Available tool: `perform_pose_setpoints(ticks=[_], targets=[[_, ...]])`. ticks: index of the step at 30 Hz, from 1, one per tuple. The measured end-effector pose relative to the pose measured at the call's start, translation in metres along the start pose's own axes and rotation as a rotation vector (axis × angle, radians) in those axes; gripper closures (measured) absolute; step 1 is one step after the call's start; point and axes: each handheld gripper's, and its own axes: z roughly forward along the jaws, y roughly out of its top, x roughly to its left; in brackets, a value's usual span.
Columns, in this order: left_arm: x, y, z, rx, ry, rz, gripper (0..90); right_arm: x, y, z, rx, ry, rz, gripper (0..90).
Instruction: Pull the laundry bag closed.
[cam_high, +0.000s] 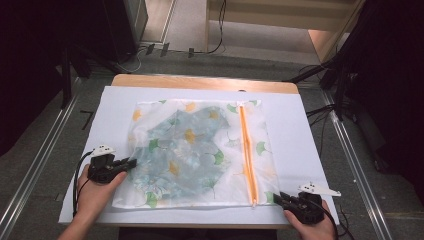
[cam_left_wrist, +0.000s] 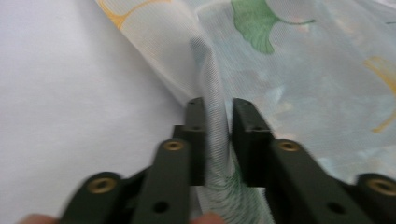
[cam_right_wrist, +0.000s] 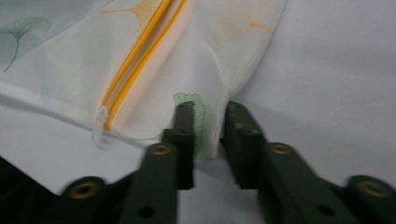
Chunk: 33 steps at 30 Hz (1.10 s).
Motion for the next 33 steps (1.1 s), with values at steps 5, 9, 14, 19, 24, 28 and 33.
perform_pose_setpoints(ticks=[5,9,14,19,24,28,33], targets=[[-0.005,0.003,-0.016,-0.111,0.053,-0.001,54.2,-0.003,0.006,-0.009,-0.115,-0.01,-0.005,61.8],[-0.02,0.005,-0.021,-0.139,0.004,0.019,67.7,-0.004,0.008,-0.005,-0.105,-0.006,-0.014,78.3],[-0.059,0.005,-0.006,-0.095,-0.153,0.089,84.0,0.002,0.009,0.006,-0.061,0.027,-0.047,85.0],[-0.095,0.002,0.015,-0.041,-0.235,0.15,84.7,0.009,0.01,0.016,-0.022,0.04,-0.08,86.0],[-0.148,-0.004,0.042,0.017,-0.33,0.236,84.3,0.016,0.009,0.025,0.016,0.075,-0.106,86.2],[-0.173,-0.005,0.054,0.029,-0.377,0.266,83.9,0.023,0.01,0.026,0.005,0.109,-0.119,86.2],[-0.216,-0.003,0.074,0.062,-0.443,0.315,81.8,0.03,0.007,0.033,0.041,0.133,-0.158,87.2]])
